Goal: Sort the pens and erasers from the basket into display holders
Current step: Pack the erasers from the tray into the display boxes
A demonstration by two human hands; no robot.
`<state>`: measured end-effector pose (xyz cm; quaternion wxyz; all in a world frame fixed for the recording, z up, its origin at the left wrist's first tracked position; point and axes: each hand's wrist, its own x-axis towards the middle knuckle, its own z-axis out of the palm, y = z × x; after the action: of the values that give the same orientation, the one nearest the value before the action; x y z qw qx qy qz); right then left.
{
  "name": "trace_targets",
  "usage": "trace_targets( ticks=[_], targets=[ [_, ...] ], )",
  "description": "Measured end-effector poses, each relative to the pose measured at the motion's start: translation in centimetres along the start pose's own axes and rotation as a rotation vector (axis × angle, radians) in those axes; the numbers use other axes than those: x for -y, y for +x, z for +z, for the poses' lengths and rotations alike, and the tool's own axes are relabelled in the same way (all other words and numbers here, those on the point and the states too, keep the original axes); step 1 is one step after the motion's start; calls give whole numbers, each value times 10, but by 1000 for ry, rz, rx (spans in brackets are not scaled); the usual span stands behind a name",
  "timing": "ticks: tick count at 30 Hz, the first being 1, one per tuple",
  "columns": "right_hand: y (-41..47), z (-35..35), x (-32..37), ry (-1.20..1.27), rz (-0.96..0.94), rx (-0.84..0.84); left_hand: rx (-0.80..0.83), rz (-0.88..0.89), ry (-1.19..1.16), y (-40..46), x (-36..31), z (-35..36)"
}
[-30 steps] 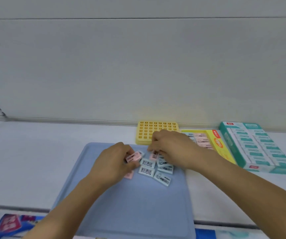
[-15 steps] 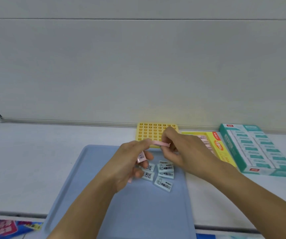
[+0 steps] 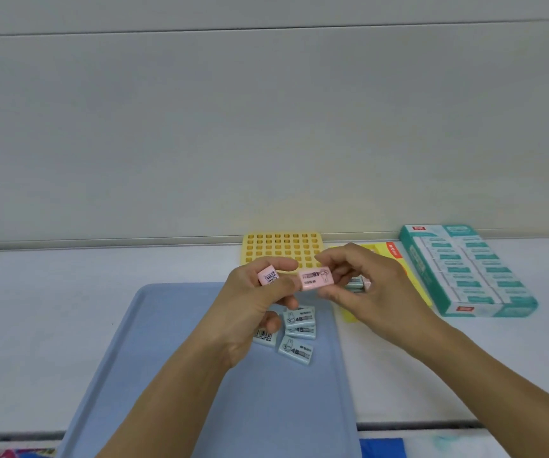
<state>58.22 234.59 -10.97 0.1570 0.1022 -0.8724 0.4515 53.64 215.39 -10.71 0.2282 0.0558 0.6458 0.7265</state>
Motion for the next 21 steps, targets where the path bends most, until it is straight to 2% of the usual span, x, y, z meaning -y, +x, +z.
trace_targets(
  ticks=[6, 9, 11, 16, 21],
  targets=[
    [0, -6, -1, -12, -20, -1, 73, 32, 164, 6, -6, 8],
    [-1, -4, 0, 153, 208, -184, 39, 40, 66, 9, -5, 14],
    [0, -3, 2, 309, 327, -238, -10, 65, 31, 10, -3, 21],
    [10, -11, 14, 390, 343, -202, -107, 223, 154, 15, -6, 43],
    [21, -23, 12, 395, 432, -160, -40, 282, 326, 16, -18, 52]
  ],
)
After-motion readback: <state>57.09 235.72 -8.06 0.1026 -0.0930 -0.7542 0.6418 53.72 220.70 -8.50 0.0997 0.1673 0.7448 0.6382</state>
